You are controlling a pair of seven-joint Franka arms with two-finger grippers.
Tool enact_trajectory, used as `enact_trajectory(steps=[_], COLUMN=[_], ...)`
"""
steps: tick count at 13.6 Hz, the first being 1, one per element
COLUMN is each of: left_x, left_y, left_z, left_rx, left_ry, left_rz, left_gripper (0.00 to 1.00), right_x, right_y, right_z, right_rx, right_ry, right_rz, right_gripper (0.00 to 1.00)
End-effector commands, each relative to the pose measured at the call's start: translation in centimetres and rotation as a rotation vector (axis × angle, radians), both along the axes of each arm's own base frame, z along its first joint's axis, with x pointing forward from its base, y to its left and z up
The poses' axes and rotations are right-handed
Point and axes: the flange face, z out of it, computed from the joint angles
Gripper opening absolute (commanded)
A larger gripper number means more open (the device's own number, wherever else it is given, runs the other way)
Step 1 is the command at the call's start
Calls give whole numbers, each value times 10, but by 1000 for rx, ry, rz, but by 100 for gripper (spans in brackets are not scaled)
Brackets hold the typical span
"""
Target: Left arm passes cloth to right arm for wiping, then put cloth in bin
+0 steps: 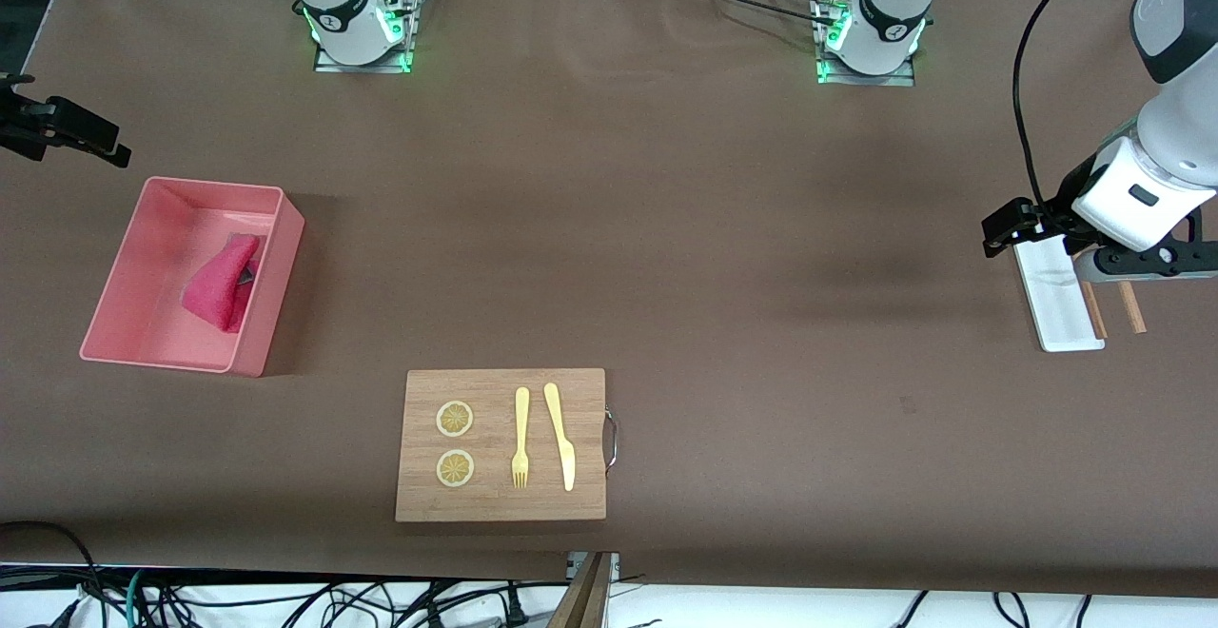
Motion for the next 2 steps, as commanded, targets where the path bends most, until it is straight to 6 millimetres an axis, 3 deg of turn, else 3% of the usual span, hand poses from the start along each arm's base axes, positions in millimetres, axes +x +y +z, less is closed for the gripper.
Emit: enact_trajectory(steps=[1, 2], left_x=[4, 4], left_y=[-2, -2], left_z=[5, 5], left_rx=[-15, -15], left_ry=[-5, -5], left_rz=[7, 7], left_gripper=[100, 100], right_x=[-1, -1], right_y=[1, 0], right_z=[-1, -1], right_rx=[14, 13], right_ry=[9, 9], right_rz=[-4, -6], right_gripper=[100, 100])
